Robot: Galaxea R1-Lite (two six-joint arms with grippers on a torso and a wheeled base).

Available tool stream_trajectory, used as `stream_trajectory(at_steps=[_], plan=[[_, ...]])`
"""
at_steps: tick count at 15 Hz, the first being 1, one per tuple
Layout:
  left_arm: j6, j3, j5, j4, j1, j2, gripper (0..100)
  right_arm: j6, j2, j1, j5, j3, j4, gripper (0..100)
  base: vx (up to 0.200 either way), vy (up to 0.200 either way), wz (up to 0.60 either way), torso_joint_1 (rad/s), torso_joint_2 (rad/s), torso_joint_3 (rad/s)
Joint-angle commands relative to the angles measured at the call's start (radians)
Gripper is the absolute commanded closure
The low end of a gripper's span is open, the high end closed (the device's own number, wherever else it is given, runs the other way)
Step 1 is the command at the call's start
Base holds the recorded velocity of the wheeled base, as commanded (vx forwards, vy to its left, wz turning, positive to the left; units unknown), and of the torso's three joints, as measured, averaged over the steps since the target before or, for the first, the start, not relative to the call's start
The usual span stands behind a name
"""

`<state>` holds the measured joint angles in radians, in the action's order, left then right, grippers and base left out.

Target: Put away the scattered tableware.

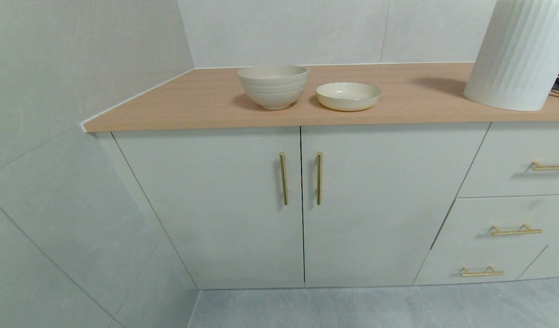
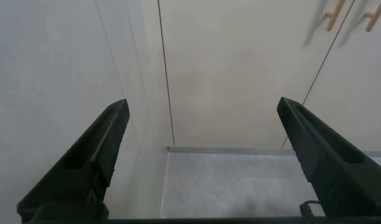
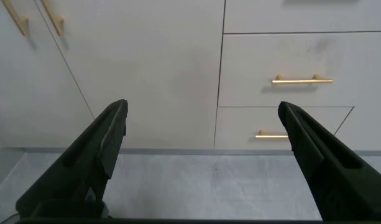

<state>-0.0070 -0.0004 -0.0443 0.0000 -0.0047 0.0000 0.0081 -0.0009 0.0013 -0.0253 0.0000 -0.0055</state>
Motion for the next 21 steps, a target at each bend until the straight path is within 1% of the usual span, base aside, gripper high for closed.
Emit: stream_trajectory(at_steps=[1, 2, 10, 12, 13, 14, 18, 19, 20, 21], plan=[[-0.001, 0.000, 0.000, 0.000, 0.000, 0.000, 0, 0.001, 0.001, 0.000, -0.001, 0.000, -0.001, 0, 0.200, 0.000, 0.00, -0.012, 0.02, 0.017], [-0.001, 0.000, 0.000, 0.000, 0.000, 0.000, 0, 0.001, 0.001, 0.000, -0.001, 0.000, -0.001, 0, 0.200, 0.000, 0.00, -0.017, 0.00, 0.012], [-0.001, 0.000, 0.000, 0.000, 0.000, 0.000, 0, -0.003, 0.001, 0.000, -0.002, 0.000, -0.001, 0, 0.000, 0.000, 0.00, 0.000, 0.00, 0.000], [0.001, 0.000, 0.000, 0.000, 0.000, 0.000, 0, -0.017, 0.001, 0.000, -0.015, 0.000, -0.001, 0, 0.000, 0.000, 0.00, 0.000, 0.00, 0.000], [0.004, 0.000, 0.000, 0.000, 0.000, 0.000, 0, -0.046, 0.012, 0.005, -0.035, 0.000, -0.001, 0, 0.000, 0.000, 0.00, 0.000, 0.00, 0.000], [0.004, 0.000, 0.000, 0.000, 0.000, 0.000, 0, -0.050, 0.044, 0.013, -0.039, 0.000, -0.001, 0, 0.000, 0.000, 0.00, 0.000, 0.00, 0.000], [0.002, 0.000, 0.000, 0.000, 0.000, 0.000, 0, -0.059, 0.045, 0.016, -0.062, -0.006, -0.004, 0, 0.000, 0.000, 0.00, 0.000, 0.00, 0.000], [0.002, 0.000, 0.000, 0.000, 0.000, 0.000, 0, 0.000, 0.074, 0.036, -0.148, -0.147, -0.016, 0, 0.000, 0.000, 0.00, 0.000, 0.00, 0.000], [0.004, 0.000, 0.000, 0.000, 0.000, 0.000, 0, 0.032, 0.105, 0.052, -0.183, -0.201, -0.014, 0, 0.000, 0.000, 0.00, 0.000, 0.00, 0.000], [0.004, 0.000, 0.000, 0.000, 0.000, 0.000, 0, 0.024, 0.222, 0.069, -0.212, -0.252, -0.017, 0, 0.000, 0.000, 0.00, 0.000, 0.00, 0.000]])
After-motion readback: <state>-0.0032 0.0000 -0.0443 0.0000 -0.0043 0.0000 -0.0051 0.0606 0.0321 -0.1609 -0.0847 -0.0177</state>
